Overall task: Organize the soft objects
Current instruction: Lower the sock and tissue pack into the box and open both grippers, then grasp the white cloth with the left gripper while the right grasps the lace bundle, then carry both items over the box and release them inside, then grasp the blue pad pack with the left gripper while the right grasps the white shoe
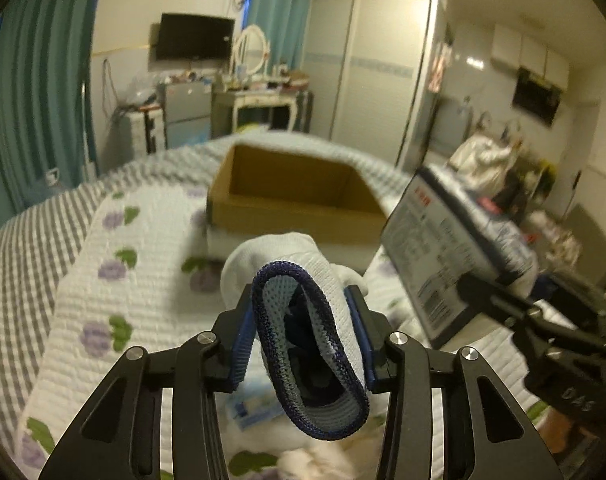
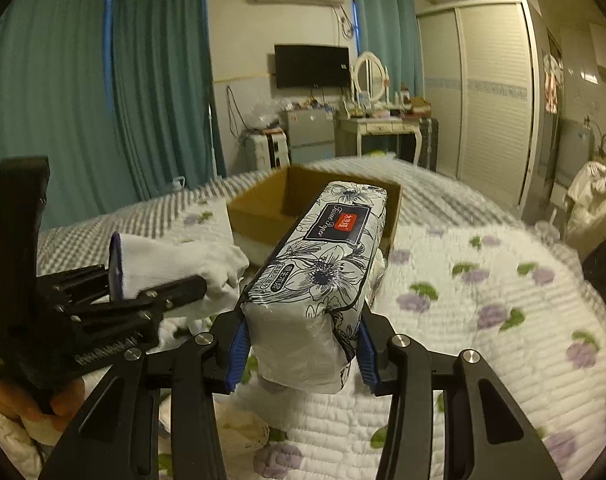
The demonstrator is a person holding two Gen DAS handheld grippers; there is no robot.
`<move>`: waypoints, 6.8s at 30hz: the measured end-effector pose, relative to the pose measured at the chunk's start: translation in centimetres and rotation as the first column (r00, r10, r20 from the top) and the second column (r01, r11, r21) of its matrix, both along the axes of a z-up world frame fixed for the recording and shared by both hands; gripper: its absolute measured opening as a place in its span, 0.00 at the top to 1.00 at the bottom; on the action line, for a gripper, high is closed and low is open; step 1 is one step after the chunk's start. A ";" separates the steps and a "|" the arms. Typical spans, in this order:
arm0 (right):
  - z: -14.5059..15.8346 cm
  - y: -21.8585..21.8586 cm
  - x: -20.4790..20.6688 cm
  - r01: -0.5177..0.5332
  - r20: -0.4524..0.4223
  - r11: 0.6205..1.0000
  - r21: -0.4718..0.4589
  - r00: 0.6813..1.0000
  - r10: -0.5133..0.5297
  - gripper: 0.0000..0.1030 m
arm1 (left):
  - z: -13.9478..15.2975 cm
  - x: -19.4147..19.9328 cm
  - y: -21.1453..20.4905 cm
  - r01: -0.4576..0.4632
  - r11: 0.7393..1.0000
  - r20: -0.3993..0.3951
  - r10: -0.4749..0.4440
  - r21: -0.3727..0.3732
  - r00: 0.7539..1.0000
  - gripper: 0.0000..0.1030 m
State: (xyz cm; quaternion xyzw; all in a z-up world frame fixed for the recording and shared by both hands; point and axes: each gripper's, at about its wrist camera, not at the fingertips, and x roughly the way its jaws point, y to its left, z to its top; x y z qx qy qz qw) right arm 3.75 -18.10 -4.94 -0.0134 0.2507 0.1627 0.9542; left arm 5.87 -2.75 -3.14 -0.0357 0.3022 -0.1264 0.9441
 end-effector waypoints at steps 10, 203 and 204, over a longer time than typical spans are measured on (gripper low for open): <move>8.2 -1.6 6.0 -0.067 0.073 0.997 0.027 0.995 0.064 0.57 | 6.6 6.0 -1.0 0.006 0.999 0.102 -0.010 0.041 0.995 0.59; 15.0 -6.0 4.1 -0.043 0.028 0.991 -0.126 0.999 0.046 0.02 | 9.6 -0.9 -0.9 -0.258 0.927 0.178 0.215 0.272 0.960 0.10; 13.8 -5.6 3.8 -0.058 0.014 0.989 -0.134 0.998 0.060 0.02 | 8.2 -1.2 -1.0 -0.268 0.921 0.165 0.228 0.282 0.960 0.10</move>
